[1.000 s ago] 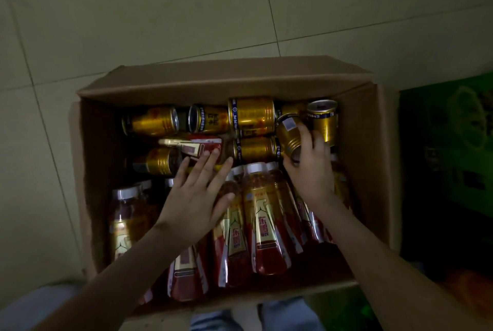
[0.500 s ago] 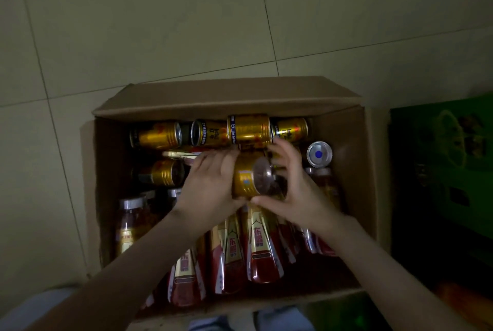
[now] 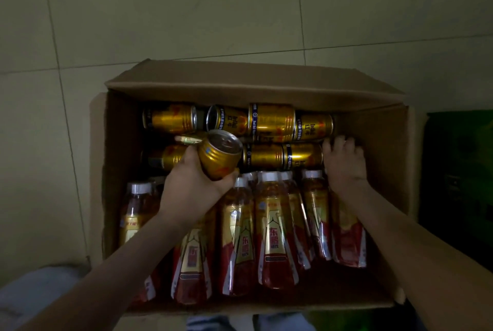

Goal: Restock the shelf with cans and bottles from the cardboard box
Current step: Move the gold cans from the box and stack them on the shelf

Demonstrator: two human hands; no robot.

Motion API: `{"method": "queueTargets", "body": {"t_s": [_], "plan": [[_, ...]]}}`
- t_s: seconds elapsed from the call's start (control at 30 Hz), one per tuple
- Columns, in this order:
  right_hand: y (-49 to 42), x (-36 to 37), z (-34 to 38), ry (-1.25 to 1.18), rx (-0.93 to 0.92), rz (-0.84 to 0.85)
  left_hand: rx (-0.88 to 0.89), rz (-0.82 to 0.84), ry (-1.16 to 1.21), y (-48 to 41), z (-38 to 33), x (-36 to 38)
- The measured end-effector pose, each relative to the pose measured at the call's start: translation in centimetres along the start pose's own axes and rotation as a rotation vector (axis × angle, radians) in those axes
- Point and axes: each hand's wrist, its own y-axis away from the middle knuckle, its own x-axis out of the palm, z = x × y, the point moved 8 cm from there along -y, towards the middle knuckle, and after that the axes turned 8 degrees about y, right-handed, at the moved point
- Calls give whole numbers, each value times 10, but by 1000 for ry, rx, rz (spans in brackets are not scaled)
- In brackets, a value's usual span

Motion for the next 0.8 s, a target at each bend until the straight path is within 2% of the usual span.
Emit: {"method": "queueTargets", "body": {"t_s": [0.07,0.17,0.23,0.33,0.43,0.5,0.57,0.6,0.7,0.8], "plan": [[5,-5,0,-8,12,-69,-7,18,10,3,-4,2],[30,-29,-15,-56,38,-180,-113,45,128,15,-13,-5],[57,-44,-34,-159,52,-167,-158,96,192,28,-29,-13],[107,-79,-76,-677,124,-106,-204,210,327,51,-76,-33],[175,-111,-124,-1408,334,13,-295,295,607,82,-135,-54],[224,-137,-138,-2006,381,129,-310,313,729,102,-177,-74],[267,-180,-152,-2433,239,167,-265,351,777,125,-226,-95],[286,-200,-161,-2540,152,158,-237,378,786,141,-250,-106],[350,-266,-195,-2686,-62,76,-181,418,834,197,-320,-149],[421,-325,-242,-2659,-260,-8,-129,497,858,256,-382,-194]]}}
